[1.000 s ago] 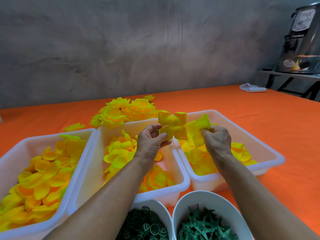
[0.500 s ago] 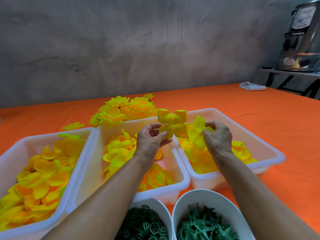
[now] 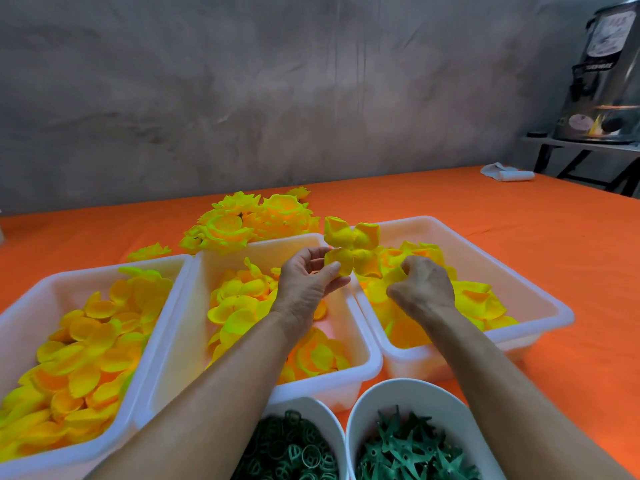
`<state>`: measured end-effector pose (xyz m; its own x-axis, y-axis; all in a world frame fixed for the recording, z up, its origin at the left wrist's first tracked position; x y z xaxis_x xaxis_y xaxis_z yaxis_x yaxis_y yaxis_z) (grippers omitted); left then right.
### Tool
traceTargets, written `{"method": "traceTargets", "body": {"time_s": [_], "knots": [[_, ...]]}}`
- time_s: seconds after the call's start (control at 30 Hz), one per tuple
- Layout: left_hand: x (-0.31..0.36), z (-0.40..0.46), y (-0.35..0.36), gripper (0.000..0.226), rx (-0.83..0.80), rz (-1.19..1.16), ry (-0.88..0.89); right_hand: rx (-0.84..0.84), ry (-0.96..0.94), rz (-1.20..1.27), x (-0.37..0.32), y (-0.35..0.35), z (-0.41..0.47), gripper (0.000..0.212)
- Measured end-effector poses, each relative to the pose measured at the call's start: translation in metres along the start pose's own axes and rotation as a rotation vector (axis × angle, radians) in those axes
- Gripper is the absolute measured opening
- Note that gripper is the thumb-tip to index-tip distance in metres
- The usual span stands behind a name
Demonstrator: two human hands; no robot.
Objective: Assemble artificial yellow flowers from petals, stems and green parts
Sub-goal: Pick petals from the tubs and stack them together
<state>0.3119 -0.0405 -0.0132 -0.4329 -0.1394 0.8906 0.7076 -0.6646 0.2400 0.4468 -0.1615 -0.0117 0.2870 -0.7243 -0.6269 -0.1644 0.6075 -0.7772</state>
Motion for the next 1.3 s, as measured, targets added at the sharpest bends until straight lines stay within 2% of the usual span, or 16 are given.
{"method": "traceTargets", "body": {"time_s": [0.07, 0.13, 0.2, 0.33, 0.5, 0.73, 0.93, 1.03, 1.13, 1.23, 1.3], "knots": [[0.001, 0.000, 0.001, 0.021, -0.004, -0.009, 0.003, 0.015, -0.023, -0.029, -0.001, 0.000, 0.001, 0.030], [0.001, 0.000, 0.000, 0.016, 0.004, -0.012, 0.005, 0.040, -0.028, 0.045, -0.001, -0.005, 0.001, 0.046], [0.001, 0.000, -0.002, 0.015, 0.022, -0.008, 0.005, 0.072, -0.055, 0.143, -0.004, -0.011, -0.001, 0.049], [0.001, 0.000, -0.003, 0.012, 0.045, -0.014, 0.004, 0.121, -0.084, 0.267, -0.006, -0.020, -0.002, 0.039], [0.001, 0.000, -0.003, 0.011, 0.059, -0.026, -0.008, 0.102, -0.084, 0.551, -0.006, -0.029, -0.004, 0.024], [0.001, 0.000, -0.005, 0.014, 0.098, -0.050, -0.026, 0.081, -0.095, 0.621, -0.005, -0.026, -0.002, 0.018], [0.004, 0.000, -0.007, 0.017, 0.133, -0.034, -0.003, 0.246, 0.034, 0.510, 0.009, -0.036, 0.004, 0.022], [0.004, -0.001, -0.007, 0.018, 0.130, -0.029, 0.002, 0.235, 0.083, 0.430, 0.019, -0.046, 0.011, 0.026], [0.004, -0.001, -0.008, 0.018, 0.134, -0.021, 0.003, 0.136, 0.080, 0.296, 0.023, -0.055, 0.021, 0.028], [0.003, -0.001, -0.008, 0.018, 0.133, -0.019, 0.002, -0.095, 0.013, 0.101, 0.020, -0.043, 0.022, 0.059], [0.002, 0.000, -0.008, 0.017, 0.125, -0.008, -0.003, -0.191, -0.045, -0.073, 0.020, -0.027, 0.015, 0.076]]}}
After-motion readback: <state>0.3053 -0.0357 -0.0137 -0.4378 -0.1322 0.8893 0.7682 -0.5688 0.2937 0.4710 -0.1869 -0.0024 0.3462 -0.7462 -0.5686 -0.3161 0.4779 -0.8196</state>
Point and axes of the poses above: each hand's wrist, its own z-axis towards the middle knuckle, its own y-axis out of the palm, x = y × z, the point moved 7 cm from there along z, towards the middle knuckle, and after that the axes turned 13 degrees about y, right-handed, at the moved point
